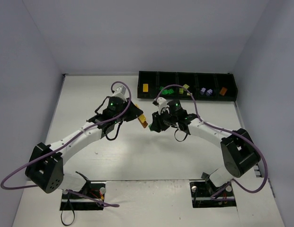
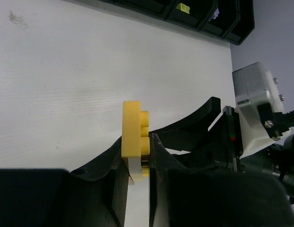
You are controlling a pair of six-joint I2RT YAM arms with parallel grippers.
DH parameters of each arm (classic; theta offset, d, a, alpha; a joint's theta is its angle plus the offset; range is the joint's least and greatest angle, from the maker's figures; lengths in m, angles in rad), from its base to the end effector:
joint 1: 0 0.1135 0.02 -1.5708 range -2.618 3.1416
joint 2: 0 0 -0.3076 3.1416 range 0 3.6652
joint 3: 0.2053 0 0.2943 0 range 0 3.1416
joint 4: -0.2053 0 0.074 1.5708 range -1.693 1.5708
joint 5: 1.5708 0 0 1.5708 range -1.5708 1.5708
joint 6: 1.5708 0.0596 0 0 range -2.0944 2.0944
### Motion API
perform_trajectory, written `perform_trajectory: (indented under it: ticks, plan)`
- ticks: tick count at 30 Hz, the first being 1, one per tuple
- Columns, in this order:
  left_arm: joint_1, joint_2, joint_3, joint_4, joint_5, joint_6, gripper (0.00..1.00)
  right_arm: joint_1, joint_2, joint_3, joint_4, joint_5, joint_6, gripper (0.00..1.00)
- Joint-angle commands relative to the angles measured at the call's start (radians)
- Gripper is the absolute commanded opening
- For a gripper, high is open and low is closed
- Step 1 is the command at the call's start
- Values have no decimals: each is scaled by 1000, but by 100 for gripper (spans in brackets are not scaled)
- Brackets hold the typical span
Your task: Sort the legos into containers by color
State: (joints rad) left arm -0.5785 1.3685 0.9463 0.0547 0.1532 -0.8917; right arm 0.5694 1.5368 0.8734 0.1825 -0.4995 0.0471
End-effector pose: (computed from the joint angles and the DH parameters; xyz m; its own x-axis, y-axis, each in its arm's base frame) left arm 0.3045 -0.2097 0.3037 -0.7022 -0.4599 -0.5435 0.1802 0.6237 -0.7606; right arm 0.3093 0.2319 0.2323 -0.4283 -0.2251 -0.8752 -0.8116 0.5216 0.2631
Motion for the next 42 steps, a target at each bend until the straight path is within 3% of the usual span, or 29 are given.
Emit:
perform_trajectory:
  ticks: [1, 9, 13, 19, 26, 31, 34, 35, 38, 42]
  plan:
    - [-1, -45, 58, 77, 5, -17, 0, -5, -7, 26, 15, 39, -16, 0]
    - [-1, -60, 28, 31, -60, 63, 0, -114, -72, 55, -3, 137, 7, 0]
    - [-1, -71, 14, 31, -53, 59, 0, -192, -72, 148, -3, 232, -4, 0]
    - [-1, -92, 14, 7, -53, 56, 0, -282, 72, 349, 5, 292, -24, 0]
    - [-1, -117, 5, -18, -52, 43, 0, -319, 348, 627, 18, 297, -24, 5]
    - [-3, -141, 11, -53, -40, 37, 0, -322, 514, 805, 28, 288, -38, 18]
    - [-3, -163, 8, -87, -43, 33, 0, -322, 588, 870, 31, 277, -38, 30]
    - [-3, -166, 6, -93, -44, 33, 0, -322, 606, 881, 31, 271, -39, 40]
    - [-1, -177, 6, -107, -49, 36, 0, -322, 620, 911, 32, 262, -38, 55]
    - [2, -167, 19, -102, -40, 39, 0, -322, 591, 898, 31, 237, -47, 63]
